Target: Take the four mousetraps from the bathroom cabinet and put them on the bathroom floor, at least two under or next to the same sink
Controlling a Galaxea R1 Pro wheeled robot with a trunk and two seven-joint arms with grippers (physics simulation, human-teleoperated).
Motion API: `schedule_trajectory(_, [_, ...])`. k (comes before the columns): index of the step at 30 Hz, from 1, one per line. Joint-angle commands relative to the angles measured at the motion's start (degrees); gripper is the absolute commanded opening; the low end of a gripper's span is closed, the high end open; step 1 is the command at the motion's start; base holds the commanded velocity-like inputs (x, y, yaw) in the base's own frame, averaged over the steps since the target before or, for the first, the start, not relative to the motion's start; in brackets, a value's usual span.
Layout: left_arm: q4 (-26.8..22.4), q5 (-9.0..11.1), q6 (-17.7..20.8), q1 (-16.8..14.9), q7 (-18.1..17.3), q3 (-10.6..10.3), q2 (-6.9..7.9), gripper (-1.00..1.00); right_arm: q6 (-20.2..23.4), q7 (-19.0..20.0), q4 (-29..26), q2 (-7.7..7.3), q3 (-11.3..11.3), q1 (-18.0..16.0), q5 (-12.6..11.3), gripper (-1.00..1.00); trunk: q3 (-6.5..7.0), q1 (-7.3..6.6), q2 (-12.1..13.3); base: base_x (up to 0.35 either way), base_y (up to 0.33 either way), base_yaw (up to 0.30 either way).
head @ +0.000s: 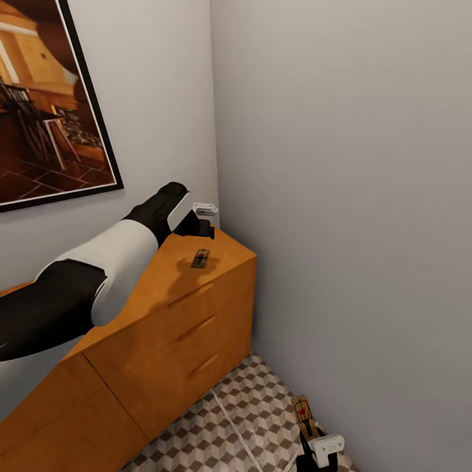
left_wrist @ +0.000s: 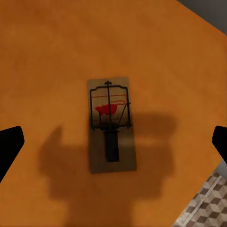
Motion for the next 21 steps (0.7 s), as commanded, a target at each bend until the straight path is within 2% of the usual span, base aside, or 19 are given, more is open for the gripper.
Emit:
schedule_trajectory(1, [0.0, 0.6, 0.1, 0.0, 0.5, -0.3, 0.02, 1.0, -0.2, 0.0, 0.0, 0.0, 0.3, 0.0, -0.2, -1.0, -0.05, 0.0, 0.0, 0.001, -0.001, 0.0])
schedule_trajectory(13, [0.5, 0.4, -0.1, 0.0, 1.0, -0.7, 0.02, 1.0, -0.2, 0.0, 0.0, 0.01, 0.3, 0.0, -0.2, -1.0, -0.05, 0.0, 0.0, 0.0, 0.0, 0.0])
schedule_trajectory(16, [0.7, 0.4, -0.1, 0.0, 1.1, -2.1, 0.0, 1.0, -0.2, 0.0, 0.0, 0.0, 0.3, 0.0, -0.2, -1.0, -0.05, 0.0, 0.0, 0.0, 0.0, 0.0])
schedule_trajectory(21, [0.8, 0.4, -0.1, 0.0, 2.6, -5.9, -0.06, 1.0, -0.2, 0.0, 0.0, 0.0, 0.3, 0.0, -0.2, -1.0, -0.05, 0.0, 0.0, 0.0, 0.0, 0.0])
